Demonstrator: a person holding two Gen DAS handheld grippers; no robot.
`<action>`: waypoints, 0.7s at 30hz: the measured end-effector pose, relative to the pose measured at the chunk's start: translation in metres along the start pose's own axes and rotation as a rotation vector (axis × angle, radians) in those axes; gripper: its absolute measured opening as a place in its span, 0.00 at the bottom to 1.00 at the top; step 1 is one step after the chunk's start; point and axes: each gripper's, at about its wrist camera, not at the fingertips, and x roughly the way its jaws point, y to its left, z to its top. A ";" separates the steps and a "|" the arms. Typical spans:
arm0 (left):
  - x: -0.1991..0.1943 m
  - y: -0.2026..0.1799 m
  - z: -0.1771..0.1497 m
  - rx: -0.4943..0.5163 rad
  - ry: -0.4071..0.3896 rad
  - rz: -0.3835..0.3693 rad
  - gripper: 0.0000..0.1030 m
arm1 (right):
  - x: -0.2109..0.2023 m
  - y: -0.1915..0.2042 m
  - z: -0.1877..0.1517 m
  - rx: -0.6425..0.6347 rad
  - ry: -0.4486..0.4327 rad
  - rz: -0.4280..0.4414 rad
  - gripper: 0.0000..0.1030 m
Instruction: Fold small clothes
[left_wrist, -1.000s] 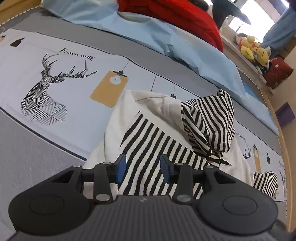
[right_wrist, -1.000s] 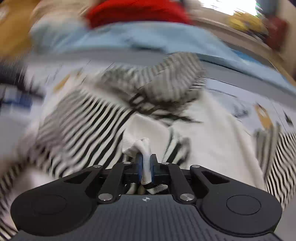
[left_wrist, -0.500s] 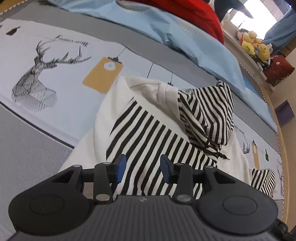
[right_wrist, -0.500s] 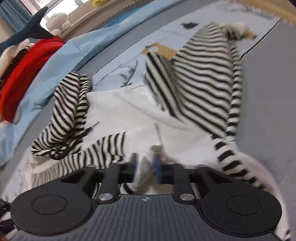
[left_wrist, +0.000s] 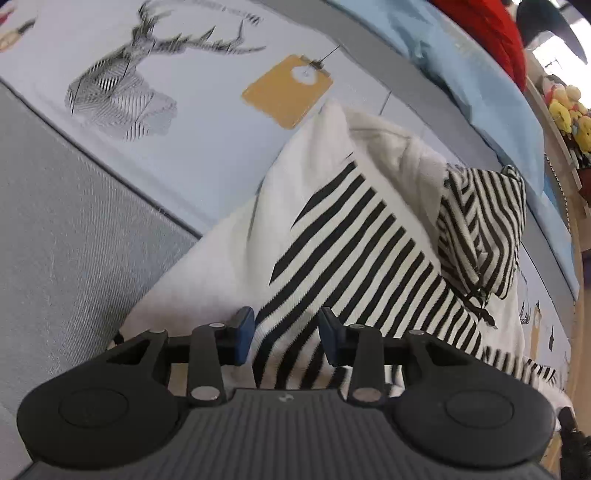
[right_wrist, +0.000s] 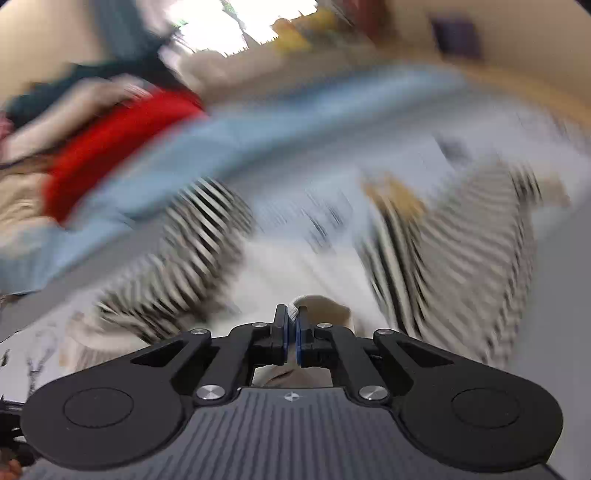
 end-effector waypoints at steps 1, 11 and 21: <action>-0.003 -0.004 -0.001 0.020 -0.008 -0.014 0.41 | -0.004 0.002 0.003 -0.002 -0.018 -0.002 0.03; -0.004 -0.071 -0.035 0.388 0.059 -0.170 0.44 | 0.020 -0.021 -0.013 0.081 0.106 -0.245 0.08; 0.028 -0.087 -0.067 0.554 0.157 -0.036 0.54 | 0.063 -0.026 -0.031 0.202 0.379 -0.096 0.35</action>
